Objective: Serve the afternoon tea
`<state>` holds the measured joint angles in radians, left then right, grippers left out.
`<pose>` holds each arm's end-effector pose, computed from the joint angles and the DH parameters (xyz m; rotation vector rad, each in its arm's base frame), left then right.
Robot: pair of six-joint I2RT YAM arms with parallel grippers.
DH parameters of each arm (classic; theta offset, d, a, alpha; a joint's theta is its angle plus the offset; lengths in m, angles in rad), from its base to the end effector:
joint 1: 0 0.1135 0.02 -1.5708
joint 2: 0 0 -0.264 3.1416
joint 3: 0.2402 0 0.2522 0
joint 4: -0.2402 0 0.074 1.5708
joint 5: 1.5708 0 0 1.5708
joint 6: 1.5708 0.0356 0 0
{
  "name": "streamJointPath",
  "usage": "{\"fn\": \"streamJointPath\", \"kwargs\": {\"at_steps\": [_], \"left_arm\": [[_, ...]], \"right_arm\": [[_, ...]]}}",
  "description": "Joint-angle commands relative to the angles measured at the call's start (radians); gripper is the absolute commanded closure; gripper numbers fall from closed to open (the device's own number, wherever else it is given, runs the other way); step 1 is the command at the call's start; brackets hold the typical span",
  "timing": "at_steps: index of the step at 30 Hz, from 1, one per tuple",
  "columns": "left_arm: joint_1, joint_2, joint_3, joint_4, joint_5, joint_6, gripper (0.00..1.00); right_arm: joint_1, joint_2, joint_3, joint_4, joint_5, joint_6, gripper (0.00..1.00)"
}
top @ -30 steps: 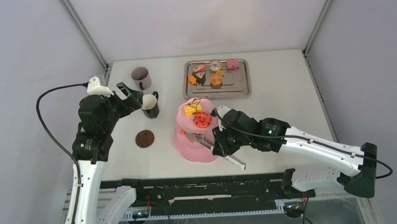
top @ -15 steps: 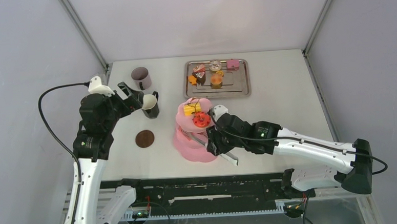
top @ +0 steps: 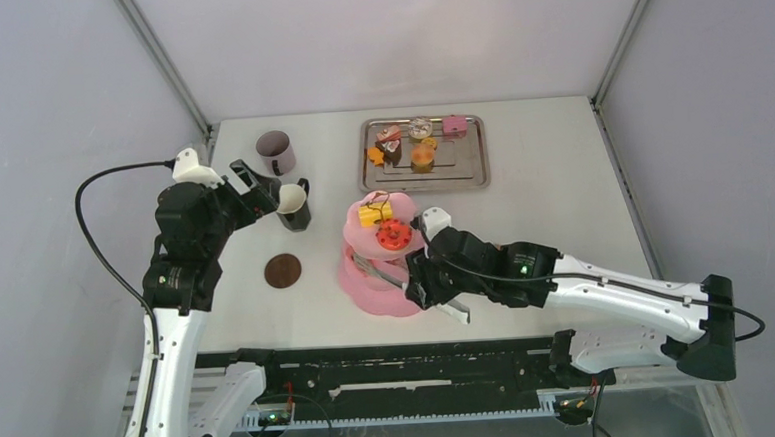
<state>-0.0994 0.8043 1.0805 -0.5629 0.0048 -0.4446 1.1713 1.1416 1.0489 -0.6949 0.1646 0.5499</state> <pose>0.1605 -0.0162 0.3972 -0.3187 1.8476 -0.3810 0.0974 0.2157 0.3133 -0.6664 2.3471 0.6323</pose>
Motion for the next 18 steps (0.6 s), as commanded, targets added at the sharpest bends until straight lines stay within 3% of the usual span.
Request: {"fn": "streamJointPath", "kwargs": {"at_steps": [1,10,18], "left_arm": [[0.01,-0.001,-0.007,0.042,0.016,0.003,0.06],[0.01,0.005,-0.011,0.055,0.032,-0.008,0.06],[0.009,0.015,-0.007,0.064,0.043,-0.017,0.06]], "right_arm": [[0.024,-0.059,0.0,0.01,0.006,0.016,0.44],[0.073,-0.143,-0.015,-0.095,0.001,0.011,0.46],[0.073,-0.327,-0.034,-0.244,0.079,0.065,0.67]]}}
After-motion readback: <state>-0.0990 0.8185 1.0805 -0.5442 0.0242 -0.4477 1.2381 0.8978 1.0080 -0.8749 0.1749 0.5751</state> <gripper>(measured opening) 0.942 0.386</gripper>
